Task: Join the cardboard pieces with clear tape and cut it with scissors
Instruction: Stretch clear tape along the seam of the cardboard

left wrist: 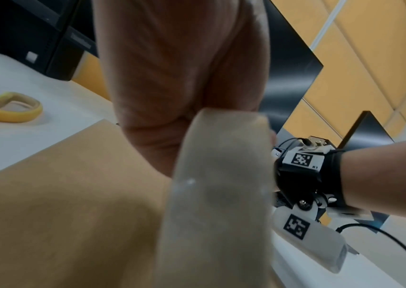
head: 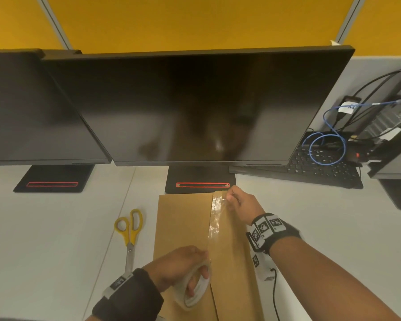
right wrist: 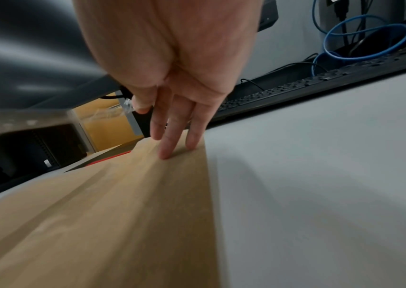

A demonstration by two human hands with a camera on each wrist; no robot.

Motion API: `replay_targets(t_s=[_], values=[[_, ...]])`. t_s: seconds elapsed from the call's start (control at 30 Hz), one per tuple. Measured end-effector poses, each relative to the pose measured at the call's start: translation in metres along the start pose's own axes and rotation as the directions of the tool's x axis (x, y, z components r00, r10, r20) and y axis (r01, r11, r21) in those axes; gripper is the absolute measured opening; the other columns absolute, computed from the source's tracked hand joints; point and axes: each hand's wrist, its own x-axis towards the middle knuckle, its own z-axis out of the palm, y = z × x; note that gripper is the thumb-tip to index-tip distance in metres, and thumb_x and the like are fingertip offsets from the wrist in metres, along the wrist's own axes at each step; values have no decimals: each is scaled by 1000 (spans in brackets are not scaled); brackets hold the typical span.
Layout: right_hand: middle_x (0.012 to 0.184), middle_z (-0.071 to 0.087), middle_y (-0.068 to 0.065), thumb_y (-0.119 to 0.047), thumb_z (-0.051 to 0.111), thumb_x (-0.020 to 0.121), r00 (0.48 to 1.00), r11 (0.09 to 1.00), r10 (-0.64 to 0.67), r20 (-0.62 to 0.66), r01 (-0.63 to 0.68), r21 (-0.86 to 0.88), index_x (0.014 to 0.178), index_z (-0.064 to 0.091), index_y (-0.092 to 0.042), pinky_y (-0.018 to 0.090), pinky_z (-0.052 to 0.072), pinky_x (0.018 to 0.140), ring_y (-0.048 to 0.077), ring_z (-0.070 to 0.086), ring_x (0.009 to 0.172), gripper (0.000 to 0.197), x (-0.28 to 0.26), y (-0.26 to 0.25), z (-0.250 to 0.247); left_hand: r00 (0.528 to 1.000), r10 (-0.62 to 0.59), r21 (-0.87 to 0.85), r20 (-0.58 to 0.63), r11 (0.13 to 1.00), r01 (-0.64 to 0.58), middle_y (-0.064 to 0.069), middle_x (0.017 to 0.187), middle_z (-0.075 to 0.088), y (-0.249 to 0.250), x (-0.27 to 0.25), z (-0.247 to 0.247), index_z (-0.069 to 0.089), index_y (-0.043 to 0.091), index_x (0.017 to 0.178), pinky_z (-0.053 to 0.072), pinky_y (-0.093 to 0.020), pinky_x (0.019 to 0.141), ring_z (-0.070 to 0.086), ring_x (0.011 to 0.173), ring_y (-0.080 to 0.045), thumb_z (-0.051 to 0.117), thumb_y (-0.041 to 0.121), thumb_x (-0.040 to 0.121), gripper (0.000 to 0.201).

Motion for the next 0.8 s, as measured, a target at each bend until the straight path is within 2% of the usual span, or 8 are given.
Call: replay_targets(t_s=[0.07,0.17,0.23,0.33,0.47,0.63,0.73,0.8], values=[[83,63,1,-21,39,102,1000,1000,-2,-3,2,-15,93,51,-19,15,41,61,16,58,73,15,2,-4,-1,1000,0,2,17,1000,0,-33,109,61,-1,1,1,59,16,85,45,-26,55,52,46,-18,49,45,86,30],[89,65,2,-20,44,100,999,999,-10,-34,11,38,93,55,-17,15,43,67,17,60,81,13,6,-10,0,997,-28,-50,-66,998,25,-9,89,67,-4,6,5,50,13,99,48,-25,51,51,53,-17,52,41,93,29],[89,64,-1,-20,46,99,999,999,-16,-47,18,43,93,57,-17,20,46,73,14,59,83,13,10,-14,1,992,-57,-62,-115,997,50,-4,78,64,-6,10,7,51,13,100,48,-27,50,51,59,-17,57,41,90,31],[91,63,-3,-20,49,98,999,1000,2,-46,-1,31,95,61,-15,21,41,76,13,58,85,13,16,-14,5,985,-70,-85,-157,995,57,-2,75,60,-6,14,10,53,14,94,48,-26,49,49,59,-16,61,41,87,29],[92,64,0,-19,50,97,1000,1000,3,15,-3,13,96,63,-14,23,41,76,18,60,89,13,21,-6,8,981,-112,-98,-162,990,97,-3,74,59,-6,18,15,52,13,96,48,-26,48,48,57,-15,61,39,88,29],[85,65,0,-24,47,99,995,997,-13,95,21,-77,95,60,-19,27,44,72,21,61,83,15,21,3,15,983,-128,-64,-133,991,120,-5,85,62,-9,21,14,54,14,92,49,-26,50,49,60,-15,58,35,89,22],[89,67,4,-24,45,99,996,993,-4,86,14,-114,97,61,-18,30,48,75,22,61,83,17,20,1,15,984,-145,-79,-106,987,137,-10,90,61,-7,20,14,54,10,82,46,-25,49,46,56,-17,51,19,89,13],[90,65,2,-23,45,99,997,989,19,81,-7,-145,98,61,-18,30,48,77,21,60,83,17,22,-4,16,982,-148,-60,-114,988,142,-11,88,61,-5,20,13,56,8,75,43,-22,45,47,54,-18,46,11,90,18]])
